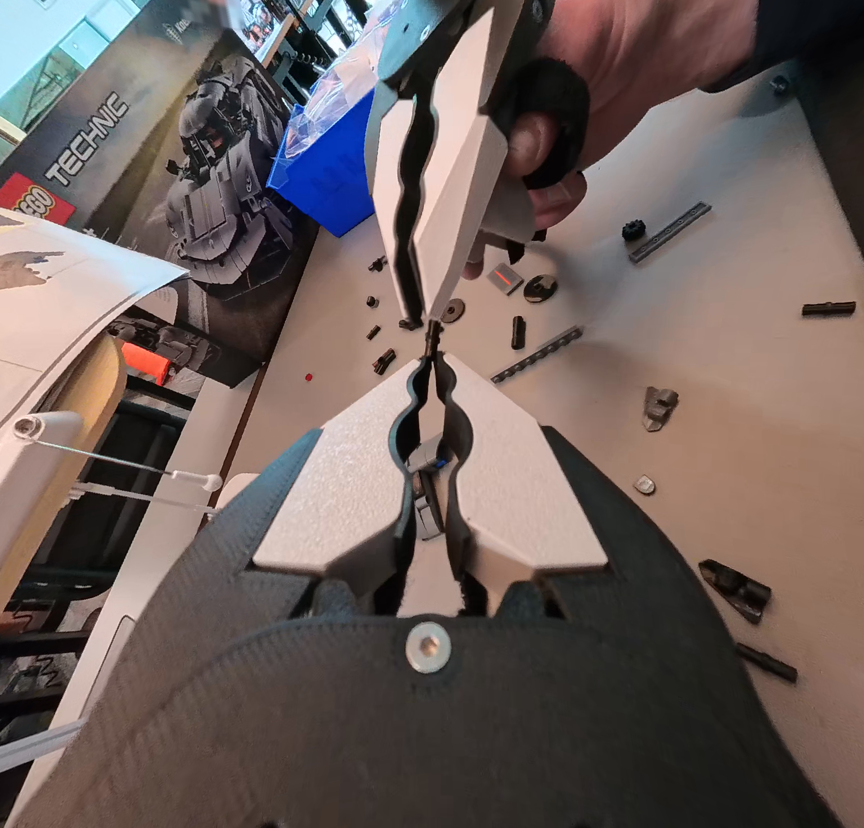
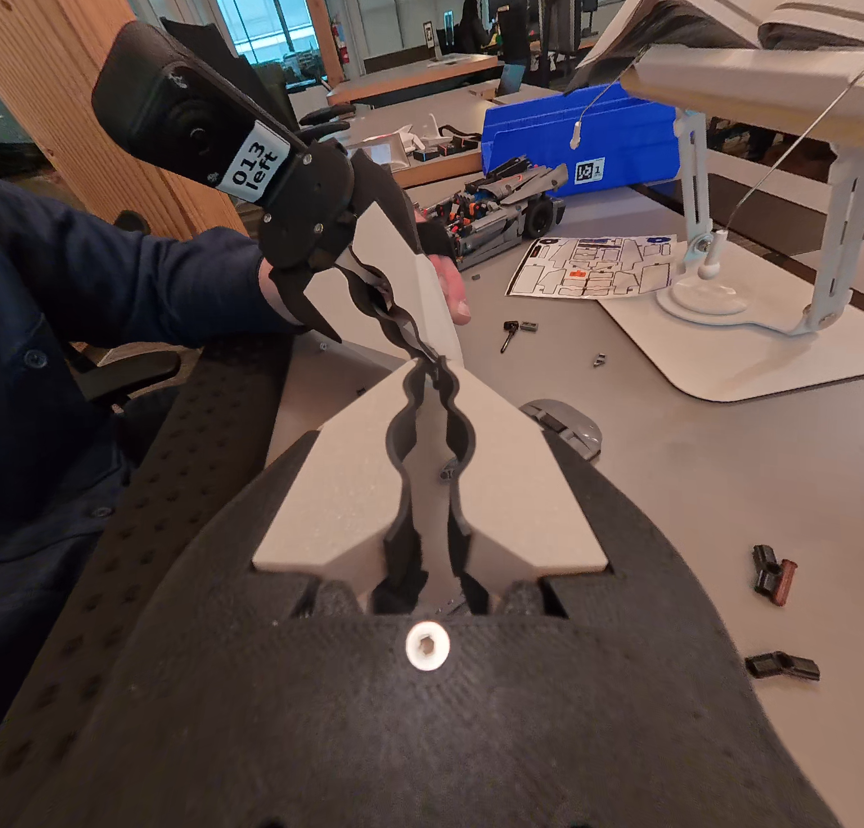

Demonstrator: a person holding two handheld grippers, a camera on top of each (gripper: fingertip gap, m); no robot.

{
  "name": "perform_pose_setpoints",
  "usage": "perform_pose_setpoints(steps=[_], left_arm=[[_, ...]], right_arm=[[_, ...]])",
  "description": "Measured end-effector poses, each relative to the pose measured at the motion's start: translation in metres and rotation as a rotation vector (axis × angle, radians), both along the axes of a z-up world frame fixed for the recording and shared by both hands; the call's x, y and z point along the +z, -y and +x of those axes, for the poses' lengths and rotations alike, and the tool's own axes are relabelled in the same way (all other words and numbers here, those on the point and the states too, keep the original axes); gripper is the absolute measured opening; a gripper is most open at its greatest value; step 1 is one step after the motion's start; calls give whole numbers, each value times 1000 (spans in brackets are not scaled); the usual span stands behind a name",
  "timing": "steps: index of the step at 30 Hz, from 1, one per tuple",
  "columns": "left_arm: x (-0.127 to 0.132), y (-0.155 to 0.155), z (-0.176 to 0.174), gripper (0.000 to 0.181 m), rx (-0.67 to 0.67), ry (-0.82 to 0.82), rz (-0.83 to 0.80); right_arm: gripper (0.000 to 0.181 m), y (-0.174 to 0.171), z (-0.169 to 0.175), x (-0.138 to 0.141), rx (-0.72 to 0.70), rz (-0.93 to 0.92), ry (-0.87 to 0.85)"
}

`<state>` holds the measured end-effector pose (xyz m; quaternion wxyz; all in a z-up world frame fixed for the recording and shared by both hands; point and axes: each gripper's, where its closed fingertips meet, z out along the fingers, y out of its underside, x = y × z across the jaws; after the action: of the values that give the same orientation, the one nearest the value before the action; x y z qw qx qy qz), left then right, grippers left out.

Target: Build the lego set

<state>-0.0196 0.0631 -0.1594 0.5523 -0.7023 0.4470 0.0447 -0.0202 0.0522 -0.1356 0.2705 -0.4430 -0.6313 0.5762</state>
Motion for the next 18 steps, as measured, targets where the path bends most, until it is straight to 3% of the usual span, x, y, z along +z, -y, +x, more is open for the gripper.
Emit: perform_pose_setpoints(steps=[18], left_arm=[[9, -7, -26, 0, 64, 130, -29]], right_arm=[[4, -21, 0, -2, -91, 36, -21]])
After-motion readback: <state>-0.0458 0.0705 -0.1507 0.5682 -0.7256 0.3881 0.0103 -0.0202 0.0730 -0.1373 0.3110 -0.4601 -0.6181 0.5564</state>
